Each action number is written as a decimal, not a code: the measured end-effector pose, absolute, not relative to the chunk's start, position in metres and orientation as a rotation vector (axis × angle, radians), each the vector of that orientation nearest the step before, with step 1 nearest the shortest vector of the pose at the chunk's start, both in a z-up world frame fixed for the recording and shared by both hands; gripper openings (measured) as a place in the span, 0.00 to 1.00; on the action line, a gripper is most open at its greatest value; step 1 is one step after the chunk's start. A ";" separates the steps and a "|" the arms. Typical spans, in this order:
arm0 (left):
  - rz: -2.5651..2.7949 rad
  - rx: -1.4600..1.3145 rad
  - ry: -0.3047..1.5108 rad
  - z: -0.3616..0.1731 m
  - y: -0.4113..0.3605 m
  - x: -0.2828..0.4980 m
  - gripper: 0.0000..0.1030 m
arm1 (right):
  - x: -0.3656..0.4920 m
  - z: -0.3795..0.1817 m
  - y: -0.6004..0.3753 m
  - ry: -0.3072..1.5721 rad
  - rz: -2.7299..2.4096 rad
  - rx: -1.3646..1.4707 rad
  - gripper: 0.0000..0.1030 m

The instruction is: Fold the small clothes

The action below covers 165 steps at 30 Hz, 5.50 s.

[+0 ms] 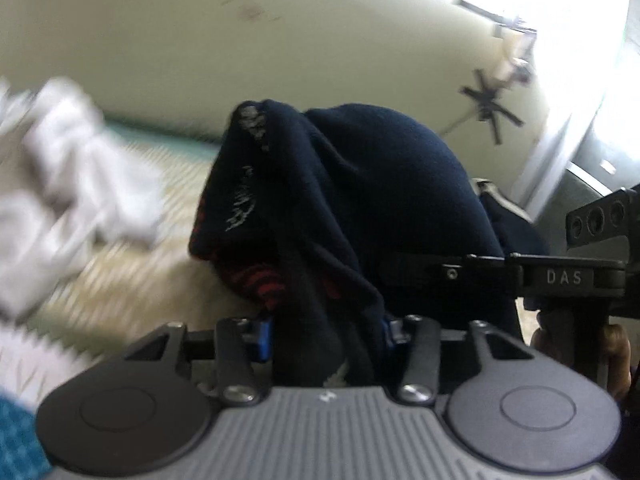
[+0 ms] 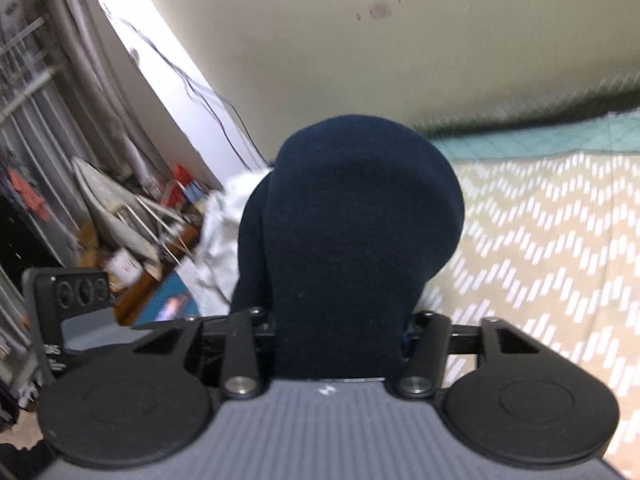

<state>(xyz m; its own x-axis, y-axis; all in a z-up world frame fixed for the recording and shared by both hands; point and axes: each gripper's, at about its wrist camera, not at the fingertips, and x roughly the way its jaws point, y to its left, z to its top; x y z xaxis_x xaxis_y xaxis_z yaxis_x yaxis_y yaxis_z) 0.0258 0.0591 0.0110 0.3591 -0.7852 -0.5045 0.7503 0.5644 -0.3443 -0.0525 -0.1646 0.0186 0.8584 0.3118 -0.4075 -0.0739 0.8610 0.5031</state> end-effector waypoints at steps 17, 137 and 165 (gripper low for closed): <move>-1.397 0.146 0.561 0.092 -0.283 -0.004 0.40 | -0.217 0.091 -0.396 0.099 -0.273 0.568 0.50; -0.973 0.365 0.523 -0.011 -0.069 -0.063 1.00 | -0.264 -0.024 -0.193 0.255 -0.855 0.459 0.94; -0.969 0.367 0.536 -0.012 -0.069 -0.061 1.00 | -0.268 -0.024 -0.192 0.242 -0.868 0.479 0.94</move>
